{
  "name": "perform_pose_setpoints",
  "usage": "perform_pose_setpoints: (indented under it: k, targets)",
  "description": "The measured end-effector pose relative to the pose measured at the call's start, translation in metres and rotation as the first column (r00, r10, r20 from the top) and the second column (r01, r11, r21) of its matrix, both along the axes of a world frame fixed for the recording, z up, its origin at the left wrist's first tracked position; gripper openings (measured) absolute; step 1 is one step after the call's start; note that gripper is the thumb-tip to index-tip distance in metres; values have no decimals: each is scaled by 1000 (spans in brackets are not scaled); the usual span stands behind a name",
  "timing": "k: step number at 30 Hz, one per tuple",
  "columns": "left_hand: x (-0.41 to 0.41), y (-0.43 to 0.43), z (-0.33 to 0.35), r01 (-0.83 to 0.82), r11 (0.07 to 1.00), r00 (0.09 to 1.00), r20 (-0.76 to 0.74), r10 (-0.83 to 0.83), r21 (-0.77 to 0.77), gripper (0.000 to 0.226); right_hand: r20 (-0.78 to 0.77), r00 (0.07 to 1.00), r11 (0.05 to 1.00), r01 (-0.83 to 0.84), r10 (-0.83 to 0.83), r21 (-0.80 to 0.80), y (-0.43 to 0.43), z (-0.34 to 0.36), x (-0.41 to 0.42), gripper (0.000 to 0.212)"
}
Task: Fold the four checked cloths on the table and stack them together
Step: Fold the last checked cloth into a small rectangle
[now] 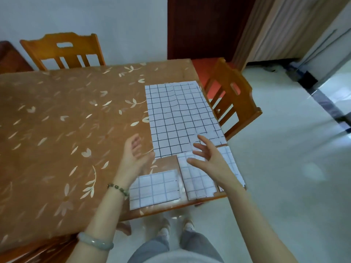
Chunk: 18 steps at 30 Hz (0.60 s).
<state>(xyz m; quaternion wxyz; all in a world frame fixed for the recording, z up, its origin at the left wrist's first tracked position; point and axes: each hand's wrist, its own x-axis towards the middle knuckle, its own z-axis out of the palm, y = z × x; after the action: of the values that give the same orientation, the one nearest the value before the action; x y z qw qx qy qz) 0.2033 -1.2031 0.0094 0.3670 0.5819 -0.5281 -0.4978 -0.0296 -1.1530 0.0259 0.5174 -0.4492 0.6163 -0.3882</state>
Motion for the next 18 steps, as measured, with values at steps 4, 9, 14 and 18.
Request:
perform_pose_setpoints:
  k: [4, 9, 14, 18]
  targets:
    - [-26, -11, 43, 230, 963, 958, -142, -249, -140, 87, -8, 990, 981, 139, -141, -138, 18, 39, -14, 81]
    - [-73, -5, 67, 461, 852, 833, -210, -512, -247, 95, -5, 932, 907, 350, -362, -233, 61, 64, -40, 87]
    - [-124, 6, 66, 631, 734, 707, -203, -678, -253, 102, 49, 821, 783, 559, -569, -273, 110, 68, -66, 88]
    - [-168, 16, 66, 720, 652, 625, -187, -758, -237, 97, 73, 736, 692, 661, -673, -290, 138, 65, -95, 86]
